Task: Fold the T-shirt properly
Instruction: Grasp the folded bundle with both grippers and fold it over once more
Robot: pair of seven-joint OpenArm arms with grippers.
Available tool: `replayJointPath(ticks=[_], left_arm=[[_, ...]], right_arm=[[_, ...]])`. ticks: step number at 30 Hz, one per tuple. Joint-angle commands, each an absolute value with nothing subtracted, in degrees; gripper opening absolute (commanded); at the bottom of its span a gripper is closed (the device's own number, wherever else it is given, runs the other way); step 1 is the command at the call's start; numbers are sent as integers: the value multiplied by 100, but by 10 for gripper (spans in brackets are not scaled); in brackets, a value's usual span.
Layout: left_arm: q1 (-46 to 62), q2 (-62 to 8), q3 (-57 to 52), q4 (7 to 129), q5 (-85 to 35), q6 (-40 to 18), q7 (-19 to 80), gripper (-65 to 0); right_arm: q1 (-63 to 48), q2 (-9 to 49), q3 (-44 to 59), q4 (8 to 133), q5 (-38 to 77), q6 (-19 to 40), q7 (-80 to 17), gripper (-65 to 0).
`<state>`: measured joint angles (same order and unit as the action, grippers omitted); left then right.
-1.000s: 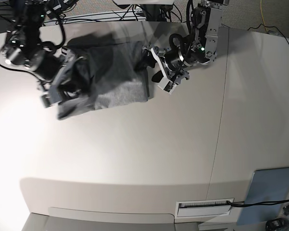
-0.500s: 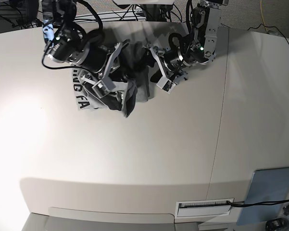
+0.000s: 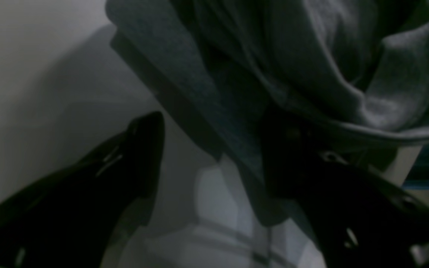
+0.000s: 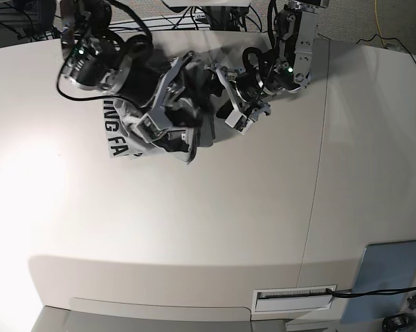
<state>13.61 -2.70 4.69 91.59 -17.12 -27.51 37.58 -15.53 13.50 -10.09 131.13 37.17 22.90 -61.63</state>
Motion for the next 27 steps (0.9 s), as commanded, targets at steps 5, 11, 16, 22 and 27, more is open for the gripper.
replayJointPath(ticks=[5, 11, 16, 22, 27], left_arm=[[1396, -274, 469, 9153, -1516, -2687, 4062, -240], [1396, -270, 469, 9153, -1518, -2687, 4049, -240], [1398, -270, 469, 9153, -1518, -2685, 4062, -240], [1398, -270, 469, 9153, -1520, -2687, 4060, -240], [1396, -270, 469, 9153, -1518, -2685, 4053, -240]], right_arm=[[-1809, 1542, -582, 13423, 3245, 2462, -6716, -434], [-2001, 1778, -563, 13413, 2836, 2257, -6702, -435], [-2001, 1778, -567, 13375, 2648, 2193, -6683, -435], [-1999, 1778, -567, 12652, 2711, 2215, -6556, -435], [-1999, 1778, -567, 12529, 2755, 2436, -6506, -587]])
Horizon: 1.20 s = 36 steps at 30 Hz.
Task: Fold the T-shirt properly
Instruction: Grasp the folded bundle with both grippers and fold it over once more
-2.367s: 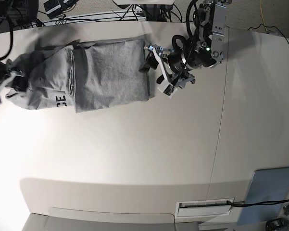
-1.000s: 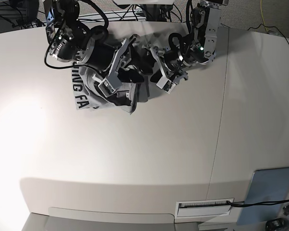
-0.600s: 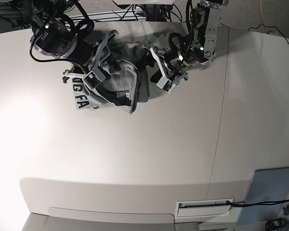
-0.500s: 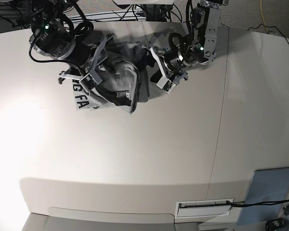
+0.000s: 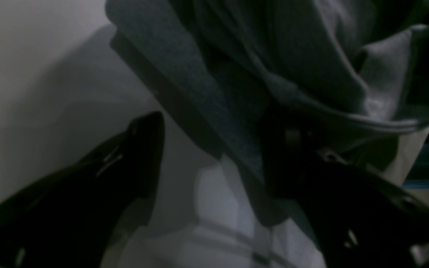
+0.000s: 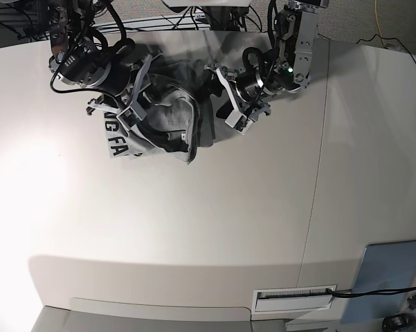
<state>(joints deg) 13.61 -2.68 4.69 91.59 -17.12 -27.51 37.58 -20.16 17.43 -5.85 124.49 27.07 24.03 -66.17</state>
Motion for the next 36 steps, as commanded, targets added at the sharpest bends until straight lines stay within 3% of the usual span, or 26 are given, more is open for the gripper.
replayJointPath(ticks=[1, 5, 11, 26, 33, 34, 36], left_arm=[[1398, -272, 469, 9153, -1518, -2685, 4060, -240], [1398, -272, 469, 9153, -1516, -2685, 4060, -240], [1396, -272, 469, 9153, -1516, -2685, 4060, -240], [1343, -272, 469, 9153, -1516, -2685, 4047, -240], [1317, -274, 469, 9153, -1514, -2685, 4064, -240], [1315, -274, 469, 9153, -1514, -2685, 4064, -240], [1317, -276, 467, 9153, -1514, -2685, 4066, -240]], right_arm=[[-1999, 1778, -567, 12529, 2755, 2443, -6501, -644], [-1999, 1778, -565, 12599, 2875, 2440, -6471, -650], [-2001, 1780, -565, 13222, 4163, 2502, -6495, -650], [-2239, 1778, -567, 13426, 6154, 3404, -7408, -650], [-2237, 1778, -567, 13426, 6340, 3533, -7402, -650], [-2239, 1778, -567, 13426, 6342, 3570, -7391, -637], [-2239, 1778, -567, 13426, 6346, 3647, -7343, -552]])
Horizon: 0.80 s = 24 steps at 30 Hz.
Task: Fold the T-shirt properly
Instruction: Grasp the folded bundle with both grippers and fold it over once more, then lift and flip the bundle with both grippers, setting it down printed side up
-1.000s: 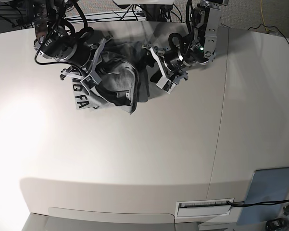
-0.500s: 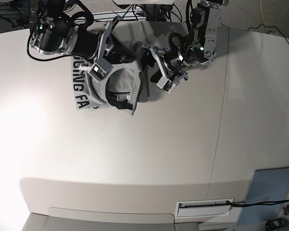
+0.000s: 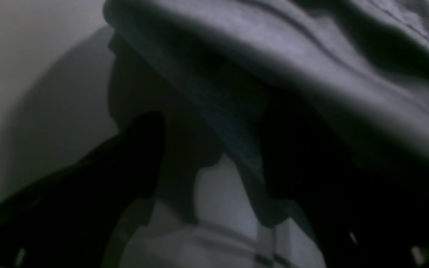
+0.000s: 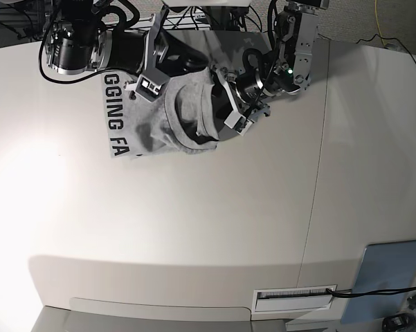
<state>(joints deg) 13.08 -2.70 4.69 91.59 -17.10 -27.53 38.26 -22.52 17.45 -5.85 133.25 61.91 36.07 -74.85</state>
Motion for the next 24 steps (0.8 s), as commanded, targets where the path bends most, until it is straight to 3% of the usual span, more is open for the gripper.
replayJointPath(ticks=[1, 3, 7, 14, 17, 20, 24], left_arm=[[1317, -276, 467, 9153, -1511, -2685, 4066, -240], [1317, -303, 467, 9153, -1492, -2683, 4073, -240], [1319, -526, 458, 9157, -1496, -2591, 4112, -240], [1352, -1260, 458, 9384, -1522, -1531, 4110, -240], [1354, -1444, 384, 9662, -1525, -1280, 4187, -241], [1402, -1437, 226, 10147, -2123, -1634, 4276, -310], [1551, -1203, 209, 10899, -2836, -2620, 4737, -385]], right_arm=[[-2237, 1778, -567, 13426, 6364, 3671, -7321, -516], [-2237, 1778, -565, 13426, 6453, 3671, -7317, -477], [-2237, 1780, -554, 13426, 6707, 3671, -7301, -477], [-2174, 1780, 259, 13426, 6071, 3612, -6947, -478], [-2126, 1780, 792, 13421, 5395, 3264, -6600, -478], [-1927, 1780, 1024, 13413, 4530, 2956, -6357, -484], [-1573, 1778, 1007, 13148, 3852, 2735, -5920, -585]])
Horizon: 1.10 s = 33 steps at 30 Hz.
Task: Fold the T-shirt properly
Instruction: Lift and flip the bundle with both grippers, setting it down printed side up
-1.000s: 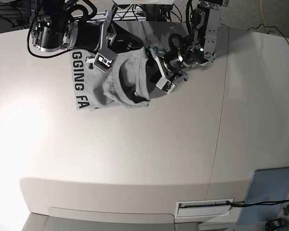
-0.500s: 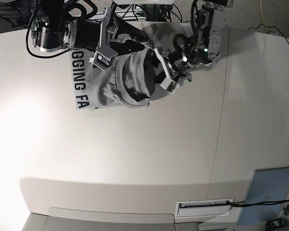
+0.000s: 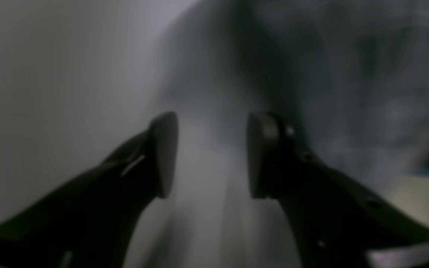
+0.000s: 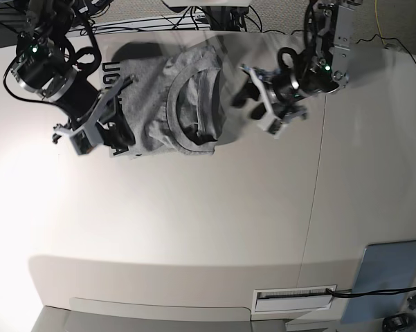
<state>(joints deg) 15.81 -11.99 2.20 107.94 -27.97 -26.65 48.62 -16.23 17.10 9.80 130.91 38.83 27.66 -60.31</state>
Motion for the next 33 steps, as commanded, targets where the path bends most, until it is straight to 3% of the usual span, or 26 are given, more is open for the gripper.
replayJointPath(ticks=[1, 2, 6, 11, 15, 19, 25, 33], left_arm=[[1605, -1122, 211, 11030, -3035, -2781, 4856, -410], [1662, -1041, 211, 11120, -3249, -2902, 4919, -444], [1949, -648, 257, 11161, -3846, -3221, 4978, -588], [2174, -454, 954, 11159, -3671, -3236, 4995, -588], [2176, -458, 1551, 11050, -2838, -2532, 4801, -588], [2176, -464, 1684, 10519, -2403, -2333, 4466, -588], [2156, -480, 1632, 9472, -1741, -2333, 3953, -588], [1614, -480, 707, 8958, -1083, -1955, 3741, -588]], right_arm=[[-1474, 1776, 1007, 13004, 3734, 2720, -5798, -614], [-1372, 1778, 1007, 12838, 3612, 2724, -5660, -643], [-851, 1778, 1004, 12014, 3183, 2731, -5374, -650], [-121, 1778, 602, 10739, 3153, 2919, -5395, -650], [445, 1778, -60, 9601, 2696, 2912, -5395, -650], [768, 1780, -495, 8794, 2414, 2912, -5426, -650], [727, 1855, -440, 8582, 2130, 2915, -5881, -650], [329, 2488, -401, 8840, 3256, 2917, -6233, -650]])
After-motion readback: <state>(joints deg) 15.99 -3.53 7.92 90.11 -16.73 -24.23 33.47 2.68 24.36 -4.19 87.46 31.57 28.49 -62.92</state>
